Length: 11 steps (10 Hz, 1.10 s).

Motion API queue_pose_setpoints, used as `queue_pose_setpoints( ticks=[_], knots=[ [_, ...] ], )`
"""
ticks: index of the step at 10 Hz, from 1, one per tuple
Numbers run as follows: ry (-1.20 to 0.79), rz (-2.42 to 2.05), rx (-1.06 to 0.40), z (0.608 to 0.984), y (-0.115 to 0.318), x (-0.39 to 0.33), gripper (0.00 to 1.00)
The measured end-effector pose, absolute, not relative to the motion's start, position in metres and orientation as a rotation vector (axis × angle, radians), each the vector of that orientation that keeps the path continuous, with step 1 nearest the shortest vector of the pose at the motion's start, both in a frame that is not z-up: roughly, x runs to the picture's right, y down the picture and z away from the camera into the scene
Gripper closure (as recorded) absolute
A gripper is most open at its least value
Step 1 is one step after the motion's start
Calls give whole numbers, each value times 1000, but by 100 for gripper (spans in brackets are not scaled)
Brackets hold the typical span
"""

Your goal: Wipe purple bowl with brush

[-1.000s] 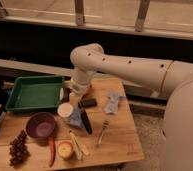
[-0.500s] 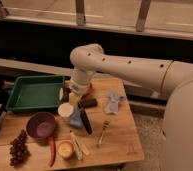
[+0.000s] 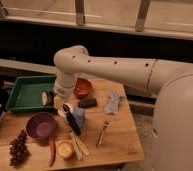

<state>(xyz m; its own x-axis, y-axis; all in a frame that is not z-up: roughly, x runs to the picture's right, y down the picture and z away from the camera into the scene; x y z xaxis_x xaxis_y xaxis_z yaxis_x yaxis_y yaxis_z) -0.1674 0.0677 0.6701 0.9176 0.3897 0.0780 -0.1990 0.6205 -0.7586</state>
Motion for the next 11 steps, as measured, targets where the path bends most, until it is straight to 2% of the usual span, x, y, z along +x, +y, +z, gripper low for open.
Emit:
queue_pose_setpoints(
  ticks=[5, 8, 11],
  knots=[
    [-275, 203, -863, 665, 83, -201, 100],
    [-278, 102, -899, 656, 114, -242, 100],
    [-277, 98, -901, 656, 116, -244, 100]
  ],
)
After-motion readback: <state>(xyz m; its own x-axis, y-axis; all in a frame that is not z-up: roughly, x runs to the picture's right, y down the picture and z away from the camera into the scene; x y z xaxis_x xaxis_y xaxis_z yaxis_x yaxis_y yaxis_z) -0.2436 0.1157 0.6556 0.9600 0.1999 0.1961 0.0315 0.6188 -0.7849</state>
